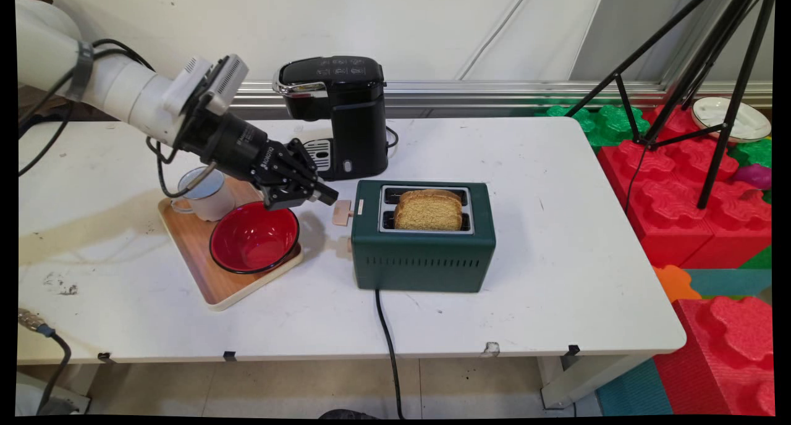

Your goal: Press the toaster switch

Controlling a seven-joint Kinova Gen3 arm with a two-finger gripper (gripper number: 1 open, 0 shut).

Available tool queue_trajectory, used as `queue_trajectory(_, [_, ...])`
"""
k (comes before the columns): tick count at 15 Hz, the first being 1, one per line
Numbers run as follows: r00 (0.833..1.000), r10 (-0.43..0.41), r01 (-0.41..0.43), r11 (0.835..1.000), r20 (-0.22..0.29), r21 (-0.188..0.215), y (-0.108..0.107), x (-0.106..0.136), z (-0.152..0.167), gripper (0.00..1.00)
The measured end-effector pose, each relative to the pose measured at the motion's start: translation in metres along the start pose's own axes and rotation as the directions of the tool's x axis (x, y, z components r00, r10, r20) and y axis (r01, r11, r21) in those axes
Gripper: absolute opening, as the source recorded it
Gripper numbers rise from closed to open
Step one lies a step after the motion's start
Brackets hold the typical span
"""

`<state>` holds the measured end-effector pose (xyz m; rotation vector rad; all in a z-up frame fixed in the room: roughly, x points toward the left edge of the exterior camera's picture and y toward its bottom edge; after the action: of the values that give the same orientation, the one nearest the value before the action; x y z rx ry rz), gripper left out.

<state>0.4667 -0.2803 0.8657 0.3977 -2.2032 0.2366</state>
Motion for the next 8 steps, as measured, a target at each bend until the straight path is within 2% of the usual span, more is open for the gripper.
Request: queue_trajectory(8, [0.999,-0.027,0.027,1.000,0.023,0.011,-0.005,-0.009,0.025,0.00])
